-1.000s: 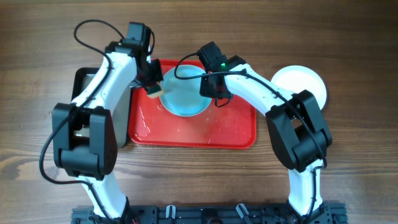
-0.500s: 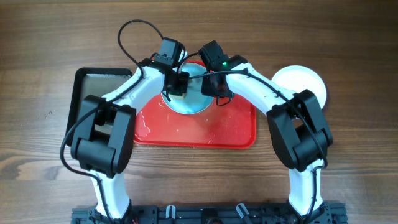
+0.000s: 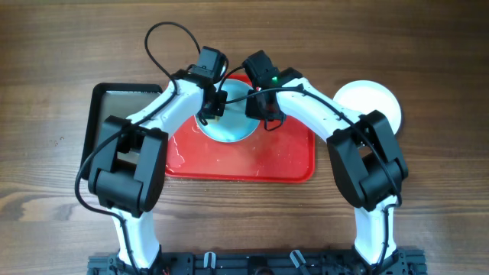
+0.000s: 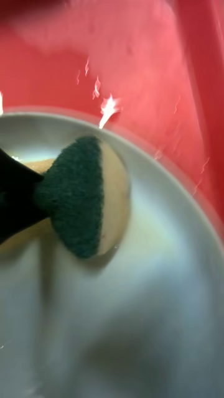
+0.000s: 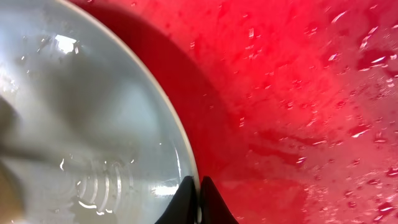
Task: Clean dirty plates on tray and stack at the side
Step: 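Scrub the plate again with the sponge in the left gripper, then lift the plate with the right gripper and stack it on the right pile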
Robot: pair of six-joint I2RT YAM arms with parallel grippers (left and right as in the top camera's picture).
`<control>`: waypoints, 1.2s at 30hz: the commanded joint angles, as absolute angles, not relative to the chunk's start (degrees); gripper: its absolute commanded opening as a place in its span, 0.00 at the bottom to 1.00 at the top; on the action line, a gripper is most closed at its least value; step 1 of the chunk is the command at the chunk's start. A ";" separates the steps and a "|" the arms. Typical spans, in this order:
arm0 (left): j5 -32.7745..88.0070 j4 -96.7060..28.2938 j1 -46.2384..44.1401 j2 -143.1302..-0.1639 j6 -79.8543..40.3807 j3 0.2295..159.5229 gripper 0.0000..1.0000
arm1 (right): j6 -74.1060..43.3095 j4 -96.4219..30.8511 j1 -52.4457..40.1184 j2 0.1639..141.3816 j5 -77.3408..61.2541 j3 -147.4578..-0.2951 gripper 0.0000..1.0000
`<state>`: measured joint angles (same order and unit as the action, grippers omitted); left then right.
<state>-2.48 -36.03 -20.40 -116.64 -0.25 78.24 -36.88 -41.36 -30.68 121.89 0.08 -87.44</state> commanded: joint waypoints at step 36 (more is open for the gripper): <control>-12.53 -55.66 -12.25 -114.43 -24.56 97.36 0.04 | -24.05 -41.52 -27.29 110.26 -15.53 -87.33 0.04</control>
<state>-17.19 -55.33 -14.85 -116.42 -20.78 97.30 -26.89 -40.18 -29.41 117.51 -12.86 -87.37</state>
